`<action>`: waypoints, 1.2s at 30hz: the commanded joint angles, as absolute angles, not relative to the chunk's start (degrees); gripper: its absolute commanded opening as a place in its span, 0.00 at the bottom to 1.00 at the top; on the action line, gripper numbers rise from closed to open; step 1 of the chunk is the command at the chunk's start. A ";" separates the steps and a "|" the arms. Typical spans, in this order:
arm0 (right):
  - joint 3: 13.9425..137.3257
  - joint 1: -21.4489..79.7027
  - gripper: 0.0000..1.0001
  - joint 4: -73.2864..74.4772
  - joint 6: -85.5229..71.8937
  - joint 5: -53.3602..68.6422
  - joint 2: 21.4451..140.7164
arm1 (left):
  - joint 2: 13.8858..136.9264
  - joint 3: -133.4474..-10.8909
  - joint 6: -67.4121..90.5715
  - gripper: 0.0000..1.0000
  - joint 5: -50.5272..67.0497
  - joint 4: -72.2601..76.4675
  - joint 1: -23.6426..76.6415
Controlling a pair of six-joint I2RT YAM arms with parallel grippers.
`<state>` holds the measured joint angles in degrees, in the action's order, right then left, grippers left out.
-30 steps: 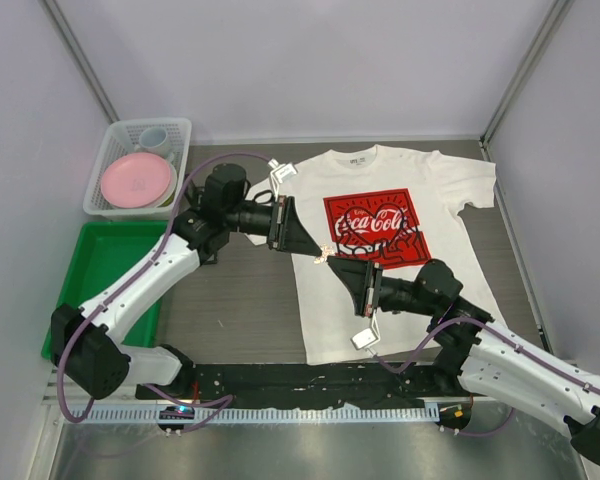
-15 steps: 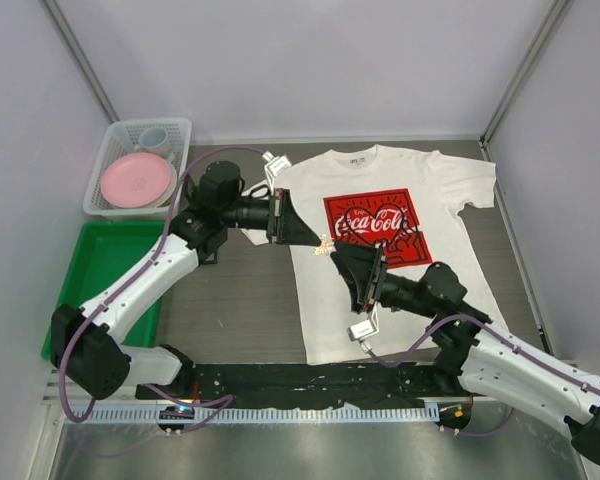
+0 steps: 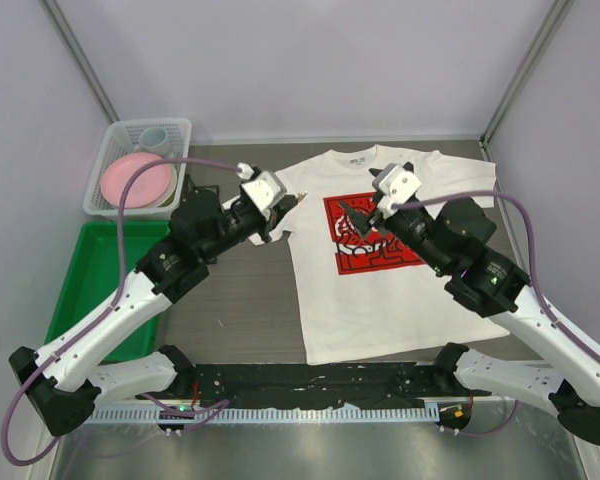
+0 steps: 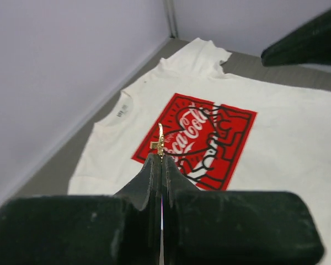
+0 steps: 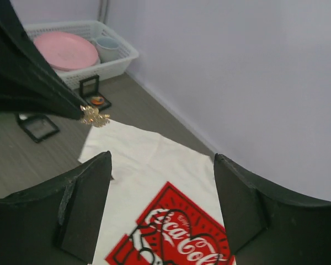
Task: Pin the brooch onto the clothing
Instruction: Pass from the left arm to the right
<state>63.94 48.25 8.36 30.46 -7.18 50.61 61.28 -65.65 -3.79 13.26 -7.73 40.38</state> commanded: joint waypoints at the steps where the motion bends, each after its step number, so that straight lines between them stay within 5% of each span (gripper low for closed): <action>1: 72.76 47.73 0.78 18.89 -0.85 -5.72 56.14 | 59.15 -60.03 -31.25 0.00 -8.68 3.76 46.14; 16: 74.00 43.86 0.64 6.43 -47.44 -0.79 65.47 | 55.46 -52.48 -41.04 0.00 -13.63 17.22 50.18; 36: 73.83 42.80 0.57 0.52 -59.94 8.79 73.21 | 53.00 -45.97 -51.59 0.00 -5.45 22.59 54.14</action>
<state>73.65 42.78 3.38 -57.65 7.64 72.66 53.39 -46.35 -48.31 -7.16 16.93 52.99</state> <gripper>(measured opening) 0.591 0.011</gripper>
